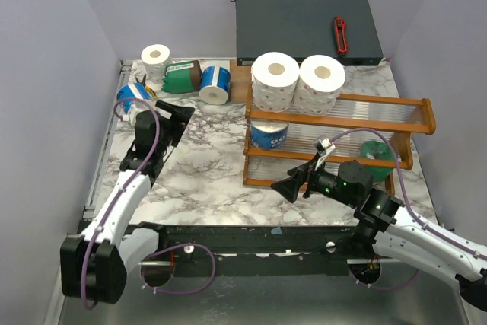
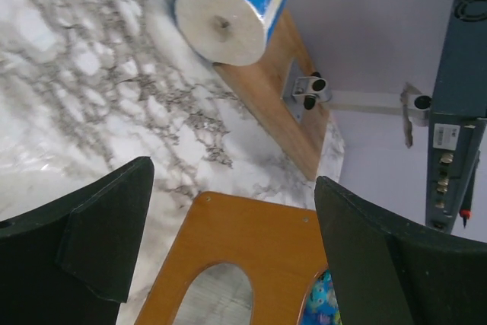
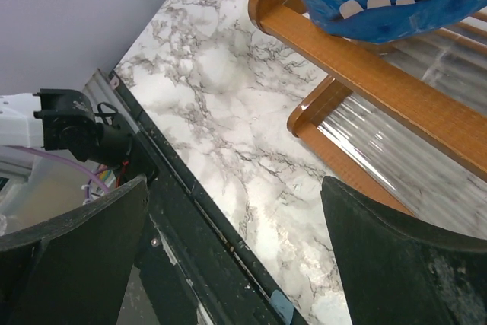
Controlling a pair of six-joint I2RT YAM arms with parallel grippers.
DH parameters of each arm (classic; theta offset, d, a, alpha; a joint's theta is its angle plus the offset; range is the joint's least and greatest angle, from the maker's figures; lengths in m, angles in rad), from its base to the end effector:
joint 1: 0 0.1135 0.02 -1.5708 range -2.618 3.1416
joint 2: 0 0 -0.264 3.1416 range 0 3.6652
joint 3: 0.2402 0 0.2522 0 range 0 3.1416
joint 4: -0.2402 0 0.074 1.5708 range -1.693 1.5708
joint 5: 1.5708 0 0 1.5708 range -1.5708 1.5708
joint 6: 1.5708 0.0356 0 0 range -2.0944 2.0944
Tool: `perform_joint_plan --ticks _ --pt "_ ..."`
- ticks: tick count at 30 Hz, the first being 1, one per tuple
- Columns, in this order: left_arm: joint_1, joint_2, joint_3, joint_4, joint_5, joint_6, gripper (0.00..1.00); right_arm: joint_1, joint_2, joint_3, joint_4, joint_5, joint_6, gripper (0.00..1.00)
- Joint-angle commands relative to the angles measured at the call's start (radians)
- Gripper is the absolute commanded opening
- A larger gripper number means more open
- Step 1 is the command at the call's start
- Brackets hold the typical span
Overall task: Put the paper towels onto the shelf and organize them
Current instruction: Pick up the paper towel from the center of the board.
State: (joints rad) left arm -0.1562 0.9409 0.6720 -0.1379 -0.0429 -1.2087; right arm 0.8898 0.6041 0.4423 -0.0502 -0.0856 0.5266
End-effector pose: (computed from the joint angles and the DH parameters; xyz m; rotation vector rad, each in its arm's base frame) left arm 0.2148 -0.0323 0.2762 -1.0683 1.7808 -0.8272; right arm 0.0991 0.1271 0.2602 -0.4115 1.8738 1.0697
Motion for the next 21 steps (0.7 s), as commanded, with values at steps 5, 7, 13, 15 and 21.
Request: perform_joint_plan --ticks 5,7,13,15,21 --pt "0.003 0.364 0.021 0.628 0.148 -0.069 0.86 -0.003 0.008 -0.008 -0.023 -0.026 0.003 0.98" --pt "0.001 0.459 0.056 0.680 0.150 -0.088 0.86 -0.002 0.005 -0.008 -0.032 -0.012 0.004 0.98" --pt "-0.012 0.730 0.161 0.852 0.170 -0.166 0.84 -0.002 -0.001 -0.023 -0.060 0.032 0.028 0.97" --pt "-0.021 0.794 0.196 0.894 0.159 -0.185 0.85 -0.002 -0.014 -0.026 -0.071 0.048 0.031 0.97" --pt "-0.049 0.907 0.294 0.874 0.108 -0.216 0.99 -0.003 -0.031 -0.042 -0.081 0.081 0.064 0.97"
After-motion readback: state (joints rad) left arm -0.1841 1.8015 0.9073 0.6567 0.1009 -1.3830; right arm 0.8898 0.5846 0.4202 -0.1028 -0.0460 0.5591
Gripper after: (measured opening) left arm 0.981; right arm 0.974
